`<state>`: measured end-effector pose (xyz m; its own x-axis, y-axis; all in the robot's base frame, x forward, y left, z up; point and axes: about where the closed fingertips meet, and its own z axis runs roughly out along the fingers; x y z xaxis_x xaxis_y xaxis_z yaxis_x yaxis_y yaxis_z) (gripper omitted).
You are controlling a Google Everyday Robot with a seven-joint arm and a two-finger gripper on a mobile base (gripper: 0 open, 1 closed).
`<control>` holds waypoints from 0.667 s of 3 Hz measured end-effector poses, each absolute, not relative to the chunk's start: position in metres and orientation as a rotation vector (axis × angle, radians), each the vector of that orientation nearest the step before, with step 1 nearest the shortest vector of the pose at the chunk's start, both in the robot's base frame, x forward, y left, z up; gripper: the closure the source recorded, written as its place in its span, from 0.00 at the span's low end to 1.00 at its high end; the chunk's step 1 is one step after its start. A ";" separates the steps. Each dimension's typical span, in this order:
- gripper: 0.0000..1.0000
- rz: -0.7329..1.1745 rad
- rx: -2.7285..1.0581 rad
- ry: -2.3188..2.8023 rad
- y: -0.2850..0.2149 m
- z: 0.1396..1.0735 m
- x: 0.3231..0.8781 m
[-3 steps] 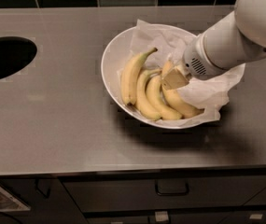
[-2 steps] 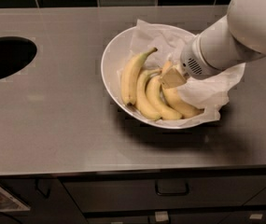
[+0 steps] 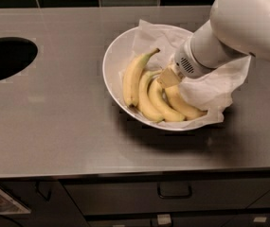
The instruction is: Pick banana from white bowl
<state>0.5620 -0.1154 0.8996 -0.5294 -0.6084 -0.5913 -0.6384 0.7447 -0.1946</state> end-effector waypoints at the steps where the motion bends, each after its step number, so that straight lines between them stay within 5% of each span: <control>1: 0.50 0.051 -0.925 2.323 -0.113 0.890 0.566; 2: 0.49 0.034 -0.906 2.364 -0.114 0.883 0.567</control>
Offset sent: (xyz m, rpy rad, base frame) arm 0.0074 -0.0006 -0.0265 -0.0456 0.0935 -0.0815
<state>0.5671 -0.1136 0.8831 -0.5871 -0.6003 -0.5431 -0.6157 0.7667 -0.1820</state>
